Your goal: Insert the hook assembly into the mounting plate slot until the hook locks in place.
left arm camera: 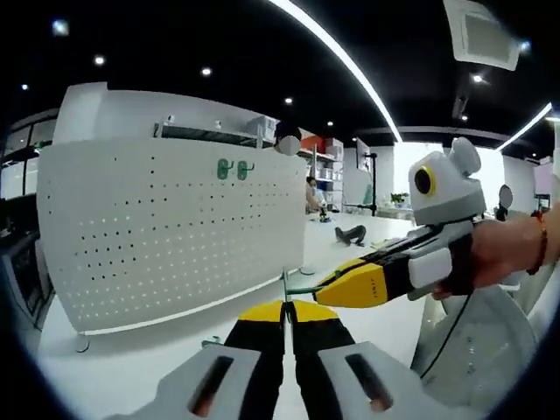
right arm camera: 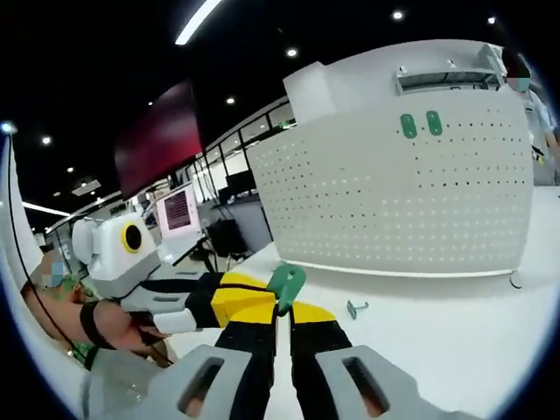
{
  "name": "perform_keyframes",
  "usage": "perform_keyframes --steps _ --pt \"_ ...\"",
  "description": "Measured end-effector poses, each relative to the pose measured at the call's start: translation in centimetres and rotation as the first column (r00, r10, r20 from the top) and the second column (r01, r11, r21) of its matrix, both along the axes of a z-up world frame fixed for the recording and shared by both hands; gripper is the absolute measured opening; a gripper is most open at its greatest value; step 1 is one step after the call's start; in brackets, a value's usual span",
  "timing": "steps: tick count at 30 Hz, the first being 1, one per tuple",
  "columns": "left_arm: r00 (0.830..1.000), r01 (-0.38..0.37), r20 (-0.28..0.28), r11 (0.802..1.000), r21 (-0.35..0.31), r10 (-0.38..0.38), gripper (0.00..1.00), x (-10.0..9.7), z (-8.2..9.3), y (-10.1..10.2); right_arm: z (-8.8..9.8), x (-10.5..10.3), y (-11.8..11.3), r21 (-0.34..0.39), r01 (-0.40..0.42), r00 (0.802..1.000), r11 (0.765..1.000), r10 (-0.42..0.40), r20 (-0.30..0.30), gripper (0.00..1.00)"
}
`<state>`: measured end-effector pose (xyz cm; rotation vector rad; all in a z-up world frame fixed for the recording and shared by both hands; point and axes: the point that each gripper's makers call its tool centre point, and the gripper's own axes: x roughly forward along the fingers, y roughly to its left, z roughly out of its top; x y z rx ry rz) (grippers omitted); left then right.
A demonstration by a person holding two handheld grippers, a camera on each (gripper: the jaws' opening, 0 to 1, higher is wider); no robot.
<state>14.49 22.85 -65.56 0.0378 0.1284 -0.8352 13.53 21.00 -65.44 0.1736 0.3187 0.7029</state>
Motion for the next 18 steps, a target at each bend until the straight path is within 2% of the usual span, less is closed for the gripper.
perform_keyframes --steps 3,7,12,16,18 --pt "1.0 0.0 0.011 1.0 0.003 0.0 0.02 0.0 0.08 0.03 -0.08 -0.13 0.14 0.057 -0.003 0.999 0.998 0.006 -0.05 0.03" --pt "0.999 0.002 0.048 1.0 0.02 -0.003 0.02 -0.14 0.37 -0.01 0.18 -0.13 0.12 0.085 0.005 0.998 0.996 0.0 -0.056 0.04" --pt "0.998 0.012 0.065 1.0 0.013 -0.013 0.02 -0.29 0.68 -0.1 0.47 -0.07 0.09 0.123 0.019 0.997 0.992 -0.011 -0.07 0.03" --pt "0.997 0.016 0.073 1.0 0.02 -0.018 0.02 -0.26 0.69 -0.06 0.27 -0.22 0.24 0.145 0.026 0.994 0.989 -0.01 -0.112 0.01" --pt "0.997 0.016 0.077 1.0 0.026 -0.018 0.02 -0.24 0.7 -0.09 0.32 -0.15 0.24 0.136 0.028 0.995 0.99 -0.015 -0.1 0.01"
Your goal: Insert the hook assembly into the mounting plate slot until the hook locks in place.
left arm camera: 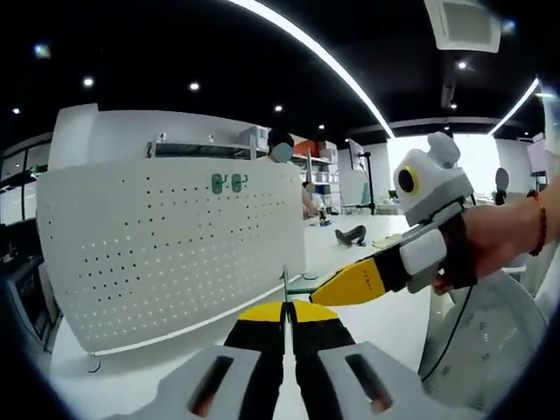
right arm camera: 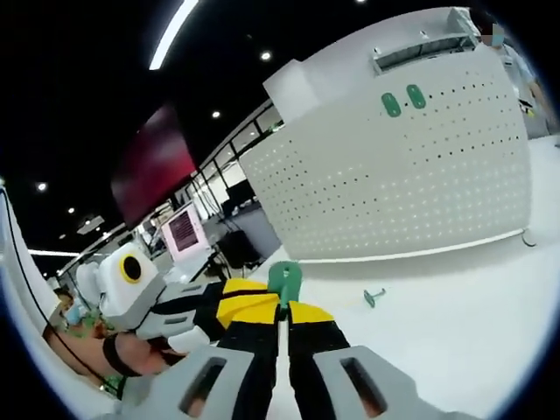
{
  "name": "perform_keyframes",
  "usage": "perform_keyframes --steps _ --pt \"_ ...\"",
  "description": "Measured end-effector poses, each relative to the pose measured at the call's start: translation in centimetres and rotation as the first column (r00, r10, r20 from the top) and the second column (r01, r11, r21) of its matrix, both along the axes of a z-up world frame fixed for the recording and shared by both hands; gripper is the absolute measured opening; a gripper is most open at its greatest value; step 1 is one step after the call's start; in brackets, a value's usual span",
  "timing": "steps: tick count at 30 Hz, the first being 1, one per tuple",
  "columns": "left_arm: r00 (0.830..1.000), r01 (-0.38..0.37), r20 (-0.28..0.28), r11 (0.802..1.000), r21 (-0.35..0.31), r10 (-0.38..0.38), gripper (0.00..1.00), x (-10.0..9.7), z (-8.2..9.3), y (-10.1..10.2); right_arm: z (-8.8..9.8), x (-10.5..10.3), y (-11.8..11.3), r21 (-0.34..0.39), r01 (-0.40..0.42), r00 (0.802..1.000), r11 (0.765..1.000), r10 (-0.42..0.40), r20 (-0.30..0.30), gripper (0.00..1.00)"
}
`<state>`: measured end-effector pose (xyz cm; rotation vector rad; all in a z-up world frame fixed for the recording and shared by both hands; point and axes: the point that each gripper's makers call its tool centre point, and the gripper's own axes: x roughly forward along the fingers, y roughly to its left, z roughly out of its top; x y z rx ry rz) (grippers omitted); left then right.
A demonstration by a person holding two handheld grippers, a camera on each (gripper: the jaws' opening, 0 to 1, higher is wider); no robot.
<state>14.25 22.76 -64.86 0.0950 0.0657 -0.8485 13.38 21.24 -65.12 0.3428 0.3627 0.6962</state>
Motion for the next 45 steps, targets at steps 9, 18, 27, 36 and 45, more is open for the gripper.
perform_keyframes --steps 9,18,27,36,45 --pt "0.999 -0.004 -0.039 1.0 0.026 0.005 0.08 0.4 -0.1 0.5 0.2 1.0 -0.7 -0.067 0.059 0.998 0.996 -0.056 0.043 0.01" --pt "0.998 -0.002 -0.057 1.0 0.011 0.003 0.17 -0.2 0.0 1.5 0.8 2.4 -2.1 -0.097 0.136 0.988 0.986 -0.128 0.085 0.01" --pt "0.997 0.005 -0.076 0.999 -0.043 -0.008 0.2 -1.0 0.4 2.6 1.2 3.6 -2.1 -0.141 0.169 0.982 0.975 -0.154 0.111 0.01" --pt "0.995 0.023 -0.099 0.998 -0.056 -0.029 0.27 -1.9 0.1 3.4 1.6 4.8 -3.3 -0.189 0.259 0.961 0.947 -0.233 0.151 0.01" --pt "0.993 0.043 -0.109 0.998 -0.046 -0.047 0.36 -2.9 -0.5 4.1 3.4 6.2 -3.2 -0.204 0.306 0.942 0.93 -0.265 0.206 0.01"
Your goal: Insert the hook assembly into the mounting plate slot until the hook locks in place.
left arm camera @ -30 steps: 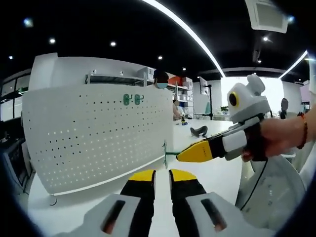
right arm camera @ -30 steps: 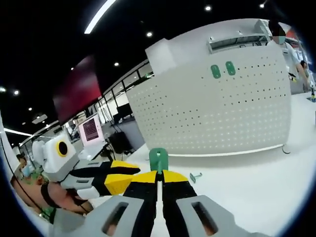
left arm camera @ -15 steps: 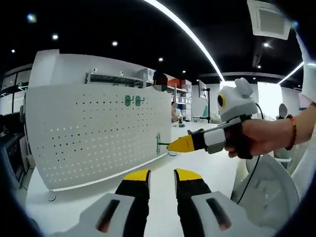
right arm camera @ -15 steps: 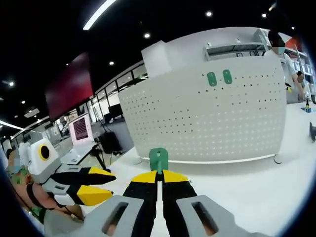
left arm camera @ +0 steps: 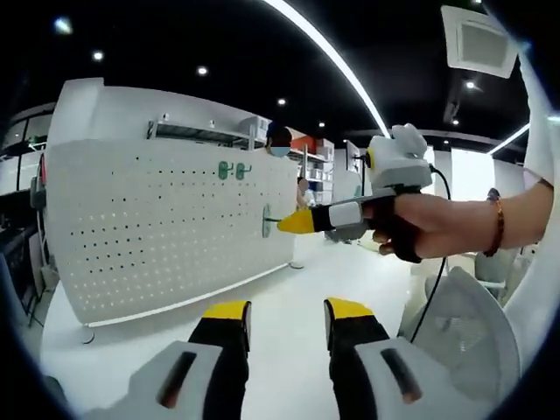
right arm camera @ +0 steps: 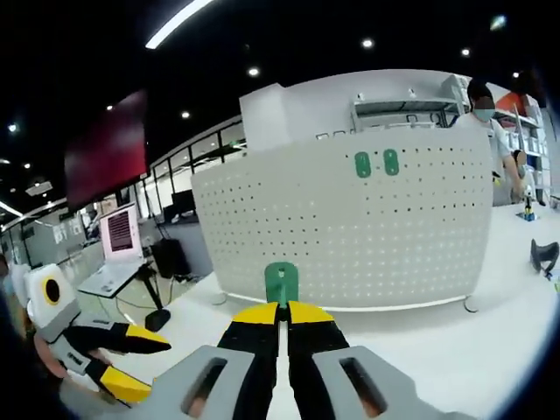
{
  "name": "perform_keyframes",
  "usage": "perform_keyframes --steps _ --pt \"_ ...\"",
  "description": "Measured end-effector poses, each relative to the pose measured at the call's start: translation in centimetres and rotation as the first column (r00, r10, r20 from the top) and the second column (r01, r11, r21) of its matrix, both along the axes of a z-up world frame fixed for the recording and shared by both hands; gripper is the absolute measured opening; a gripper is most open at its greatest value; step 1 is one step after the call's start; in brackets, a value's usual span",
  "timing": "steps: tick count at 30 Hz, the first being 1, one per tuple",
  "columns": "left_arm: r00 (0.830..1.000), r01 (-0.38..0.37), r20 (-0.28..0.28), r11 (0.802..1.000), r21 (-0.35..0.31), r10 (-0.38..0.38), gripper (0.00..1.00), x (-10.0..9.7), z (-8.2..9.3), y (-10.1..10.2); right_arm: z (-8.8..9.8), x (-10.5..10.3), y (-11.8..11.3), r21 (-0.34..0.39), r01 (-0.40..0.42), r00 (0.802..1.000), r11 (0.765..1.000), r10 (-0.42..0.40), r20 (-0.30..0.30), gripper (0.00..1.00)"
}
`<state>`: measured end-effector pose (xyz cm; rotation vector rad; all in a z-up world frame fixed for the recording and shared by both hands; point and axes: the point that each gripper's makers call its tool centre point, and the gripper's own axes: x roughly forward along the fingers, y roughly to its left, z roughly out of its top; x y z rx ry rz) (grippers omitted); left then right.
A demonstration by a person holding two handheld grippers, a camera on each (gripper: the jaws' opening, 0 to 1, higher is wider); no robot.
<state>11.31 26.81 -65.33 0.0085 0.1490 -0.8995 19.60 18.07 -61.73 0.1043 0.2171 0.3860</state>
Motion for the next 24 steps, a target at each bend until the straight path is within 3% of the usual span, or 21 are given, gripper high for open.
perform_keyframes --steps 13,24 --pt "1.0 0.004 -0.003 1.0 -0.013 -0.004 0.5 -0.8 0.0 1.2 2.4 2.0 -0.8 -0.051 0.06 0.997 0.997 -0.056 0.059 0.01" --pt "1.0 0.003 0.011 1.0 0.012 -0.003 0.55 -1.6 -0.4 1.8 3.8 3.4 -2.0 -0.034 0.12 0.99 0.992 -0.117 0.072 0.01"
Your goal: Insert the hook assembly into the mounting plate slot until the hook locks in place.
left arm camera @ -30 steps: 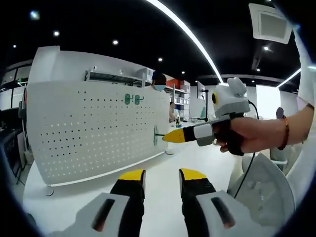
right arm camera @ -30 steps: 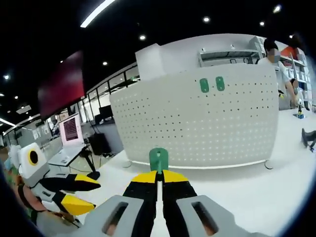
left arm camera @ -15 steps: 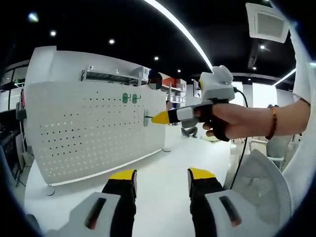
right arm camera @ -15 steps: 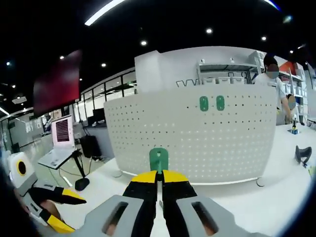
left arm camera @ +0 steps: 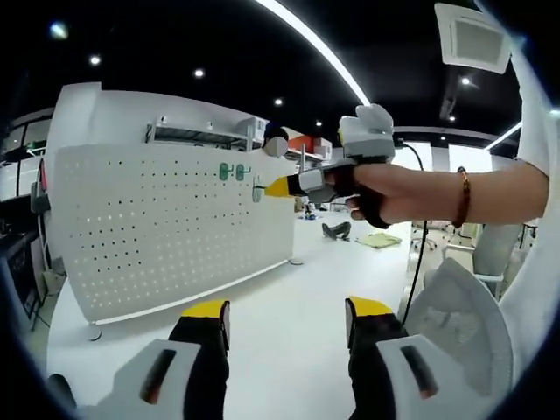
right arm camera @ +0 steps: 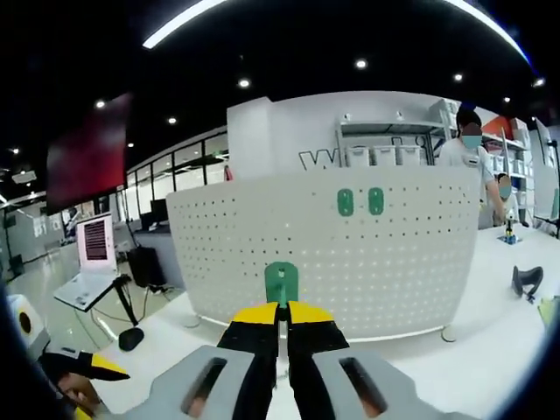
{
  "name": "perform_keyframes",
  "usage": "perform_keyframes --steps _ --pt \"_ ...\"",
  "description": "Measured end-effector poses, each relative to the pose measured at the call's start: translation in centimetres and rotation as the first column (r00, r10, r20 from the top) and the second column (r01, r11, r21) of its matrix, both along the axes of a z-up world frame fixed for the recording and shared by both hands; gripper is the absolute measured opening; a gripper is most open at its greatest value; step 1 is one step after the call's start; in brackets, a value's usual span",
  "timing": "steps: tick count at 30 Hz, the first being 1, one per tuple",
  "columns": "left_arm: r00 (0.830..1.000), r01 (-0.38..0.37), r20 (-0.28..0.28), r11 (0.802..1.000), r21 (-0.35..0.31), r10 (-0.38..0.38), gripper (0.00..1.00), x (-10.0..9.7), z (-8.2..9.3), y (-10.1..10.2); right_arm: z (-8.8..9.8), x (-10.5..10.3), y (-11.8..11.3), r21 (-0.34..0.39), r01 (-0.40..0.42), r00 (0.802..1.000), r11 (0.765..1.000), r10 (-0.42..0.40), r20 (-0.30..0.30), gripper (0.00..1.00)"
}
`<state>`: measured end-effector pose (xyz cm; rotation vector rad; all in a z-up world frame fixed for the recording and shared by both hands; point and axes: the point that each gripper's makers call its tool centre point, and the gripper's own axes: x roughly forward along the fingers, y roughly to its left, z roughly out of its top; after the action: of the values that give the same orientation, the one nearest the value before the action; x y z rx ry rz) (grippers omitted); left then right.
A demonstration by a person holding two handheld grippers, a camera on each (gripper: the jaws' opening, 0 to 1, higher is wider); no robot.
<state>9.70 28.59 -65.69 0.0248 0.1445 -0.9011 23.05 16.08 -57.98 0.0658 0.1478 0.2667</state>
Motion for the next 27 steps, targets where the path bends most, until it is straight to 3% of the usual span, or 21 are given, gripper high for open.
perform_keyframes --steps 27 --pt "0.999 0.015 -0.033 1.0 -0.011 -0.016 0.65 -1.7 -0.9 -0.8 3.0 3.3 0.2 -0.029 0.047 0.998 0.998 -0.046 0.044 0.01"
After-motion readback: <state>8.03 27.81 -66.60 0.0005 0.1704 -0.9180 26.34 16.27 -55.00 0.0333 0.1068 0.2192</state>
